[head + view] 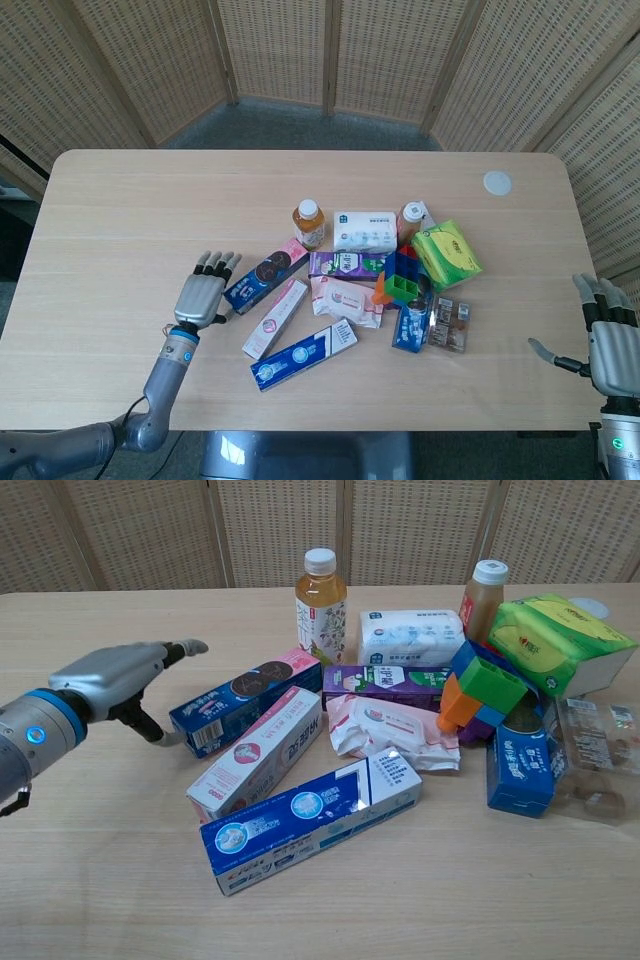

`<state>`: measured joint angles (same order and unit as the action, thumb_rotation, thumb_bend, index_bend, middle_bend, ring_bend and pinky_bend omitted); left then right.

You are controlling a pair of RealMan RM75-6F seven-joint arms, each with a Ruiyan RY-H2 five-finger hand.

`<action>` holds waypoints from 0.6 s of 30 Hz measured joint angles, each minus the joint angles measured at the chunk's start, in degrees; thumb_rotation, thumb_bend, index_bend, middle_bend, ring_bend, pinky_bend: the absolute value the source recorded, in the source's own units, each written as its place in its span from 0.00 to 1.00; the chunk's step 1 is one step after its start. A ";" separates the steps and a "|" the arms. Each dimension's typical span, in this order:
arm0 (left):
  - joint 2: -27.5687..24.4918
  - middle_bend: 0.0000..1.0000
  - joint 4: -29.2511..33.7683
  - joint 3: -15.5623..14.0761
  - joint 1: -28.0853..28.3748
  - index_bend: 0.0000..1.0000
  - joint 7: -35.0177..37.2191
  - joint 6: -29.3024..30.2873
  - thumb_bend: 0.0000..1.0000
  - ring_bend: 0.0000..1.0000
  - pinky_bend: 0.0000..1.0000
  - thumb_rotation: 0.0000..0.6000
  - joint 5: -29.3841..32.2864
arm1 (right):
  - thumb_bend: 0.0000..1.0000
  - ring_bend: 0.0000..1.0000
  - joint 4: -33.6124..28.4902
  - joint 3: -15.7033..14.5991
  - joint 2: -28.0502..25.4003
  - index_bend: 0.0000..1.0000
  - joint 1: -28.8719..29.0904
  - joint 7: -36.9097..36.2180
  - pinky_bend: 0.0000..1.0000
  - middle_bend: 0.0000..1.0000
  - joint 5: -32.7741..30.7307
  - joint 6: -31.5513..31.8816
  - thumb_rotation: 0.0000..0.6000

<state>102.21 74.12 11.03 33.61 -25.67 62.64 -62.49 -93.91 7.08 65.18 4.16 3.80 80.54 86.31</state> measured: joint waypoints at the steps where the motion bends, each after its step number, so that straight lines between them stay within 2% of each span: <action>1: -0.58 0.00 -0.06 0.63 -0.08 0.00 0.29 0.47 0.28 0.00 0.00 1.00 0.19 | 0.03 0.00 -0.15 0.00 -0.04 0.00 -0.02 0.10 0.00 0.00 0.03 0.04 0.52; 10: -7.74 0.00 3.52 5.03 -2.25 0.00 2.06 4.71 0.28 0.00 0.00 1.00 2.88 | 0.03 0.00 -0.48 0.05 0.04 0.00 0.39 0.50 0.00 0.00 0.34 -0.48 0.52; 18: -11.57 0.00 10.74 4.67 -4.08 0.00 3.36 5.38 0.28 0.00 0.00 1.00 3.83 | 0.03 0.00 -0.30 0.00 0.27 0.00 0.92 0.55 0.00 0.00 0.67 -1.19 0.53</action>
<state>90.64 84.87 15.70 29.52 -22.30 68.01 -58.66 -94.21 7.08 65.44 5.08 4.34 81.21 85.13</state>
